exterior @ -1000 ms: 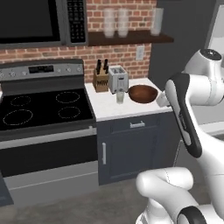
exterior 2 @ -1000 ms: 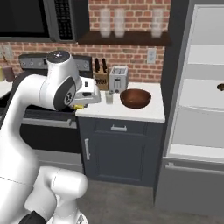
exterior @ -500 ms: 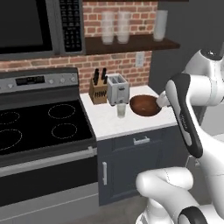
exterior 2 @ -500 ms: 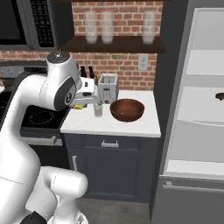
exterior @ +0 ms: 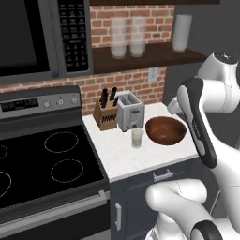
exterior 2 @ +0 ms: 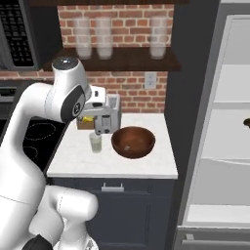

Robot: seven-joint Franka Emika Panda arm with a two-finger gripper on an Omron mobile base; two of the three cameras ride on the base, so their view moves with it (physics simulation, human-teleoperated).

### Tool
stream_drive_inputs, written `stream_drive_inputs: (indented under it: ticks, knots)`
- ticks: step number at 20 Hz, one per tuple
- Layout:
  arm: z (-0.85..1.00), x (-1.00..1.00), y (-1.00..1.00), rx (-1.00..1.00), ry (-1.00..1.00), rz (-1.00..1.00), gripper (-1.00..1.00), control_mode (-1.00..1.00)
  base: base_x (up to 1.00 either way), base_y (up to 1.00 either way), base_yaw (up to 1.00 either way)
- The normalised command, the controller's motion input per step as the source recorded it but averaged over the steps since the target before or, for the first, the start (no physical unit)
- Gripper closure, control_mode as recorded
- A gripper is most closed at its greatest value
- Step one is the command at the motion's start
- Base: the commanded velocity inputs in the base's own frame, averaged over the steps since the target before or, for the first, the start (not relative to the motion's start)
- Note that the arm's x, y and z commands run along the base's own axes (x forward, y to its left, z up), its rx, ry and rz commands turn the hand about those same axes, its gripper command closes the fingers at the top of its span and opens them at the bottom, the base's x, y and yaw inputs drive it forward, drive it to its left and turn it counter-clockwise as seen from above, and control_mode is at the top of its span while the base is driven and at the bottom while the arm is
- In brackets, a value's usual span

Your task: Grab a lemon wedge from the fridge and one ice cube from the ice bowl, and put them in the glass of lemonade.

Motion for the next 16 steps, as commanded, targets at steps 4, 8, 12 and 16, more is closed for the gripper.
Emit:
stream_drive_inputs:
  ticks: [4, 8, 12, 16]
  knots:
    - [0.00, 0.00, 0.00, 0.00, 0.00, 0.00, 1.00, 1.00, 0.51, 0.00, -0.13]
    - [0.00, 0.00, 0.00, 0.00, 0.00, 0.00, 1.00, 1.00, 0.31, 0.00, -0.08]
    - [-0.04, 0.01, 0.00, 0.00, 0.00, 0.00, 1.00, -1.00, 0.05, 0.00, -0.02]
    - [-0.11, 0.03, 0.00, -0.01, 0.00, 0.00, 1.00, -1.00, 0.00, 0.00, 0.00]
